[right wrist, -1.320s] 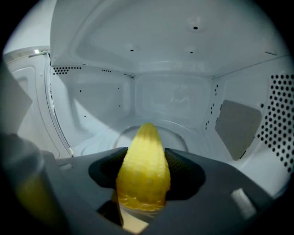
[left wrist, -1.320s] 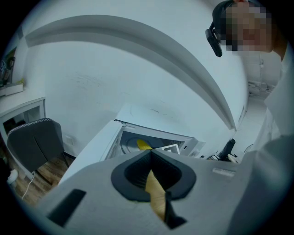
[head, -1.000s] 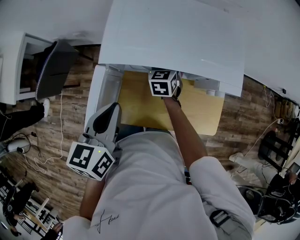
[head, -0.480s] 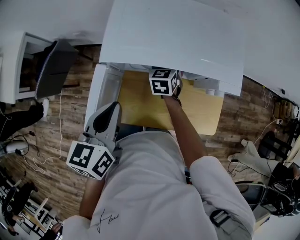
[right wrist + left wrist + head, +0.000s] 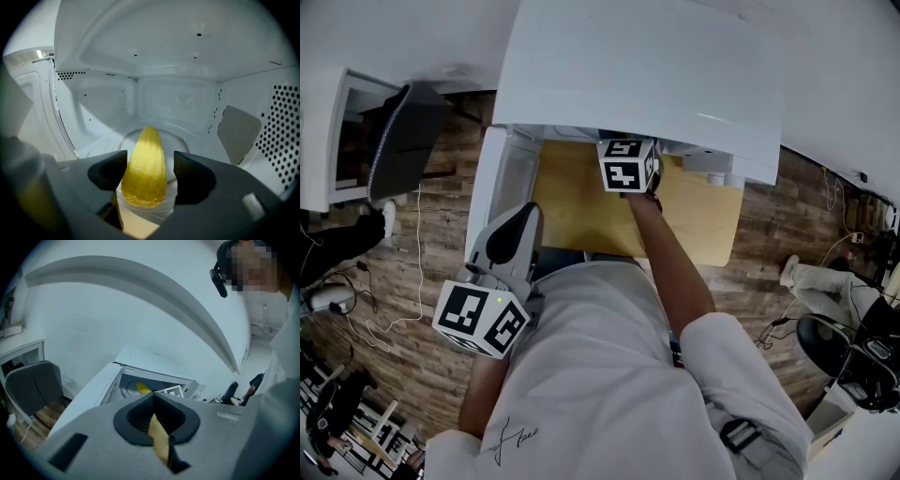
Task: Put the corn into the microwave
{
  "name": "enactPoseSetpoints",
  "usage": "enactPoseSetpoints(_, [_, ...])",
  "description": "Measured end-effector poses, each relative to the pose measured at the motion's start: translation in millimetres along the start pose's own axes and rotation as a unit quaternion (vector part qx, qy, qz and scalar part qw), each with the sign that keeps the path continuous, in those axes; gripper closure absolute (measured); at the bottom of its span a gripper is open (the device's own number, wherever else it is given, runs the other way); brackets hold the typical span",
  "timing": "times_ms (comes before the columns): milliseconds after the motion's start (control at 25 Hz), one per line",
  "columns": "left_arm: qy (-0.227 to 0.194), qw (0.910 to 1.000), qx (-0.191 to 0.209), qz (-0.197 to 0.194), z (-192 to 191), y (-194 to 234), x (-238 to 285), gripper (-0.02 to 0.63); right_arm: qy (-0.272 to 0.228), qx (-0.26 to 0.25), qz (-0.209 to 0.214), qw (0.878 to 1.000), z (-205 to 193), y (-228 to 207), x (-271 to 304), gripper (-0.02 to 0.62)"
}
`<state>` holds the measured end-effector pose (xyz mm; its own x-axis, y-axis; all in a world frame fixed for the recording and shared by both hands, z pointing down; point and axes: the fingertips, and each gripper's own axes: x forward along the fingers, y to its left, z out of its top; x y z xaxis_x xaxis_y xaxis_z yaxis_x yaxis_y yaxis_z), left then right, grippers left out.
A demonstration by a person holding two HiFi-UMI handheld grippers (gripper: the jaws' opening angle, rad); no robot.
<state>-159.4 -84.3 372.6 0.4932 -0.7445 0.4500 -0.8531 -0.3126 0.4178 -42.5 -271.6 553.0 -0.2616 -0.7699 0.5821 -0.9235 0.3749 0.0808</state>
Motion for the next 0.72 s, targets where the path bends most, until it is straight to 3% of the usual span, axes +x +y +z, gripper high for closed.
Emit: enactPoseSetpoints(720, [-0.007, 0.9998, 0.009, -0.014, -3, -19, 0, 0.609, -0.013, 0.030, 0.012, 0.999, -2, -5, -23, 0.285])
